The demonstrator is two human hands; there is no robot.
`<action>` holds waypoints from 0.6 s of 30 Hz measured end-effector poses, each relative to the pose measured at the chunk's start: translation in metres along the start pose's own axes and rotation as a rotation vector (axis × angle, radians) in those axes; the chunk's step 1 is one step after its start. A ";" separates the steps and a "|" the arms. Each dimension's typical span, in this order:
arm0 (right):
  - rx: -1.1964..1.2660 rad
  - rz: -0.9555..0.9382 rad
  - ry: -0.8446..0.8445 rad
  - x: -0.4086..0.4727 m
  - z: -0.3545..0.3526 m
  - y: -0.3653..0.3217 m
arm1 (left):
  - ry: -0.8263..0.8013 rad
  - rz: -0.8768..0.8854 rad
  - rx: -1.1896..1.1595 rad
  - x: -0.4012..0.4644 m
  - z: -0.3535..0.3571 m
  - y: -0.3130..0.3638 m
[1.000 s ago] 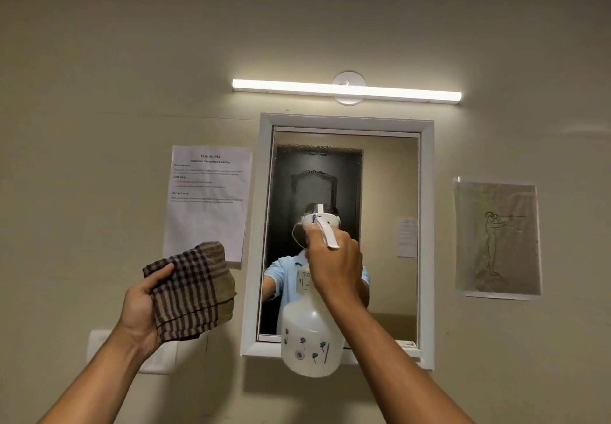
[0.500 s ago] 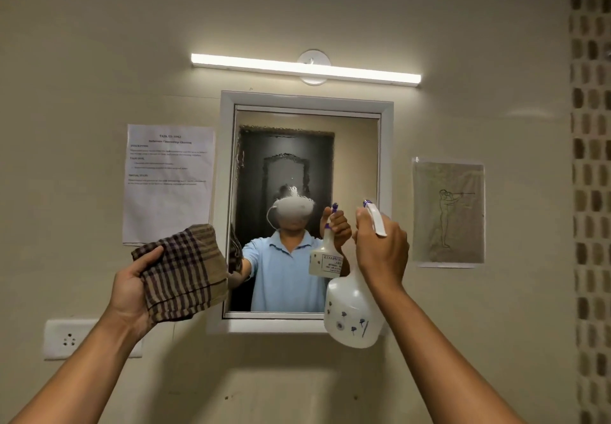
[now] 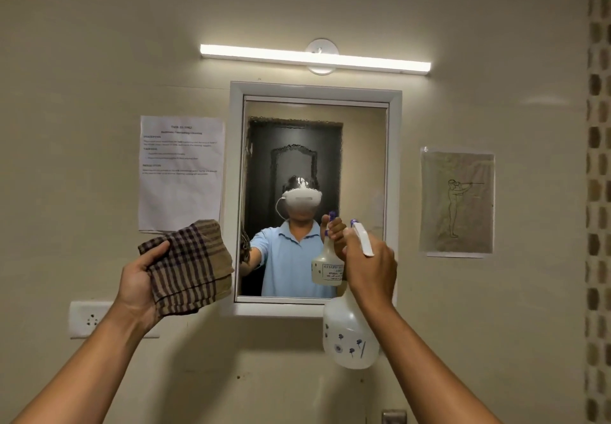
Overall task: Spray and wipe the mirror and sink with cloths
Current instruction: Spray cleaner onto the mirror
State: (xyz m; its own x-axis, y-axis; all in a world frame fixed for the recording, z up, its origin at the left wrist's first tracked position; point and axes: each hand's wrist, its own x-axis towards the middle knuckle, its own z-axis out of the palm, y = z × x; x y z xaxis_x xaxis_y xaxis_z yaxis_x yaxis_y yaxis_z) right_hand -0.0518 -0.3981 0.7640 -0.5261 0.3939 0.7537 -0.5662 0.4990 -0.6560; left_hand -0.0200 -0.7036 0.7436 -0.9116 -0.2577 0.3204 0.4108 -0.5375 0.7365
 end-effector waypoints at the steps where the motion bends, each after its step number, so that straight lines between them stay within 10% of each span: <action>1: 0.019 -0.012 -0.010 -0.007 0.009 -0.004 | -0.002 0.006 0.005 -0.002 -0.001 0.001; 18: 0.014 -0.023 -0.226 -0.085 0.094 -0.021 | 0.045 0.009 -0.001 -0.012 -0.034 0.014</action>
State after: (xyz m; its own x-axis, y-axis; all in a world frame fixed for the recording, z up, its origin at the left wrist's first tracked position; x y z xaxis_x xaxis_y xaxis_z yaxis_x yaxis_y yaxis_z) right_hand -0.0546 -0.5142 0.7103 -0.6408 0.1987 0.7416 -0.5875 0.4949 -0.6403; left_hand -0.0027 -0.7349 0.7299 -0.9062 -0.2983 0.2995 0.4187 -0.5356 0.7334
